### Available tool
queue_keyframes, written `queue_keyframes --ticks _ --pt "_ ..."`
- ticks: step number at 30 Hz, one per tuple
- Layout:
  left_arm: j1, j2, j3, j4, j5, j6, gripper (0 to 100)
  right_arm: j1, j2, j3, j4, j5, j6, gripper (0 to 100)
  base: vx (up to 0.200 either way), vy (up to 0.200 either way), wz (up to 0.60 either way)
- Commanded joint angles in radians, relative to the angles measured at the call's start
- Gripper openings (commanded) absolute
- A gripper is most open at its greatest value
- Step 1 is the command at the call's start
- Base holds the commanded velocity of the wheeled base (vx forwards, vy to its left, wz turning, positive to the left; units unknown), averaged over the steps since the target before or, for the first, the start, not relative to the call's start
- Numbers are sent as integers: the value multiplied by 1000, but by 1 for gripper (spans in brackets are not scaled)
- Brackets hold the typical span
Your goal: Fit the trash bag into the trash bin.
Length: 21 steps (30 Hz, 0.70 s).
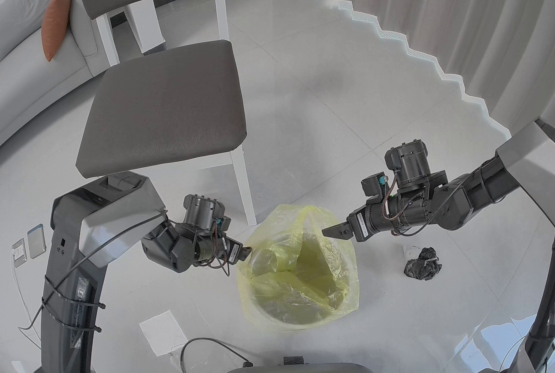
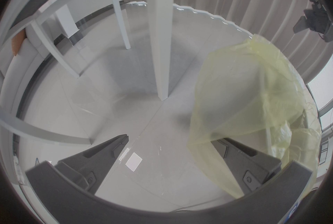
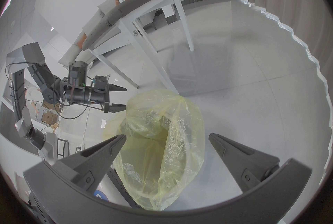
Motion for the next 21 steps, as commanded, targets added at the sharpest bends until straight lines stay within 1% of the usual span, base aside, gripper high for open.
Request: queue_keyframes --ticks 1,6,9,21 --pt "-25 77 -115 69 0 0 100 -5 18 4 -1 -4 -11 100 0 0 0" --pt "-20 32 -60 48 -3 -6 100 -16 89 -47 -1 -2 -31 100 0 0 0" --pt "-23 18 -29 12 -3 -8 100 -32 150 -90 2 -2 -33 100 0 0 0" --pt "-29 20 -23 -14 -3 -11 100 -53 221 -105 22 -2 -34 100 0 0 0"
